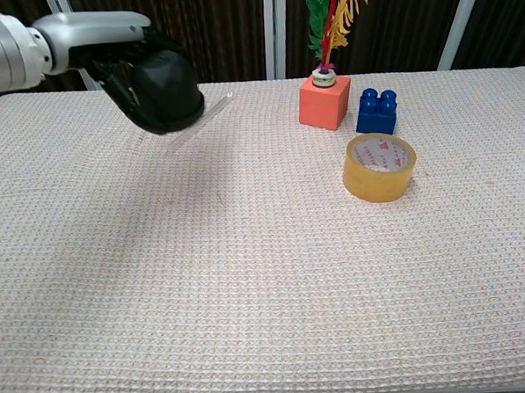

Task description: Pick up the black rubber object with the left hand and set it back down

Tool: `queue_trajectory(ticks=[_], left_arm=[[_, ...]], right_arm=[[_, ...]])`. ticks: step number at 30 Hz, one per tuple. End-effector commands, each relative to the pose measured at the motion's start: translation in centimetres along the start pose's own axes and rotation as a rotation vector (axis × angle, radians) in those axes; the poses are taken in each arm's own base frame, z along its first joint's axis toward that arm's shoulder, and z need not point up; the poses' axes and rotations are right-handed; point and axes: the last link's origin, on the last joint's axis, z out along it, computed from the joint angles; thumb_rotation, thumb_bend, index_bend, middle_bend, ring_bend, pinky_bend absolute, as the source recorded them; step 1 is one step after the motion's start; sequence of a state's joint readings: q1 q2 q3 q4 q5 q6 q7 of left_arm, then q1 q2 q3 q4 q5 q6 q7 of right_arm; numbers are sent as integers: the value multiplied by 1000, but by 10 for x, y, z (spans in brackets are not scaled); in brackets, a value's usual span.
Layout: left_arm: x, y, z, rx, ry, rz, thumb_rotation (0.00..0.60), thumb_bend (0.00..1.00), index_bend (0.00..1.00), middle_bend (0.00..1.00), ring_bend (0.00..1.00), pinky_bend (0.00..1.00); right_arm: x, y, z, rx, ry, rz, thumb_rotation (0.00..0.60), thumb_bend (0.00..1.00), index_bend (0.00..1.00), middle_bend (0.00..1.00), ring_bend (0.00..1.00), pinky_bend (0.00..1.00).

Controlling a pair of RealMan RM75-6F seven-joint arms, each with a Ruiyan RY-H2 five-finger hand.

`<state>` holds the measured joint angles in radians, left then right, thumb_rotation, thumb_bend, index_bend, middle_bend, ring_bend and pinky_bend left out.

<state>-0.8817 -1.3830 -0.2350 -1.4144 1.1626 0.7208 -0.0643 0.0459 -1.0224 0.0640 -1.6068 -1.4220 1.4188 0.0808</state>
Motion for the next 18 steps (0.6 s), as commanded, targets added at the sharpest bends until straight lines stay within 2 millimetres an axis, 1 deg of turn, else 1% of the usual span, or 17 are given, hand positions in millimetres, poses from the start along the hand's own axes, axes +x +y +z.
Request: queue_trajectory(ticks=[1, 3, 5, 6, 7, 8, 10, 11, 12, 15, 16, 18], left_arm=[[17, -28, 8, 122, 84, 60, 600, 221, 471, 488, 309, 416], [5, -7, -1, 45, 45, 92, 600, 222, 470, 486, 309, 415], [-15, 30, -19, -90, -9, 111, 600, 222, 469, 484, 308, 413], [-26, 52, -31, -171, -40, 112, 600, 222, 468, 483, 308, 412], [-34, 67, -41, -229, -60, 114, 600, 222, 467, 483, 308, 412], [-41, 81, -50, -282, -73, 119, 600, 222, 465, 483, 308, 412], [-48, 101, -65, -363, -78, 134, 600, 222, 464, 483, 308, 413], [-47, 102, -65, -370, -63, 147, 600, 222, 463, 483, 308, 414], [-43, 98, -61, -354, -36, 168, 600, 222, 462, 483, 309, 415], [-31, 55, -36, -167, 4, 174, 600, 221, 462, 483, 308, 416], [-26, 32, -25, -77, 3, 181, 600, 221, 462, 483, 308, 416], [-17, -1, -13, 38, 6, 219, 600, 222, 462, 483, 308, 416]], right_arm=[[0, 0, 0, -1, -1, -1, 600, 146, 0, 0, 0, 0], [-1, -1, 1, -1, -5, -2, 600, 145, 0, 0, 0, 0], [-3, -1, 1, 0, -12, -2, 600, 145, 0, 0, 0, 0], [-4, -2, 0, 3, -15, -3, 600, 145, 0, 0, 0, 0], [-4, -2, 0, 5, -16, -5, 600, 146, 0, 0, 0, 0], [-4, -2, -1, 7, -15, -6, 600, 146, 0, 0, 0, 0], [-3, -2, -1, 6, -10, -5, 600, 145, 0, 0, 0, 0], [-2, -2, -1, 5, -8, -4, 600, 145, 0, 0, 0, 0], [-2, -1, -1, 5, -6, -4, 600, 145, 0, 0, 0, 0], [-2, 1, -1, 1, -6, -1, 600, 146, 0, 0, 0, 0], [-2, 1, -1, -1, -9, 0, 600, 146, 0, 0, 0, 0], [-3, 2, 0, -3, -11, 1, 600, 146, 0, 0, 0, 0]])
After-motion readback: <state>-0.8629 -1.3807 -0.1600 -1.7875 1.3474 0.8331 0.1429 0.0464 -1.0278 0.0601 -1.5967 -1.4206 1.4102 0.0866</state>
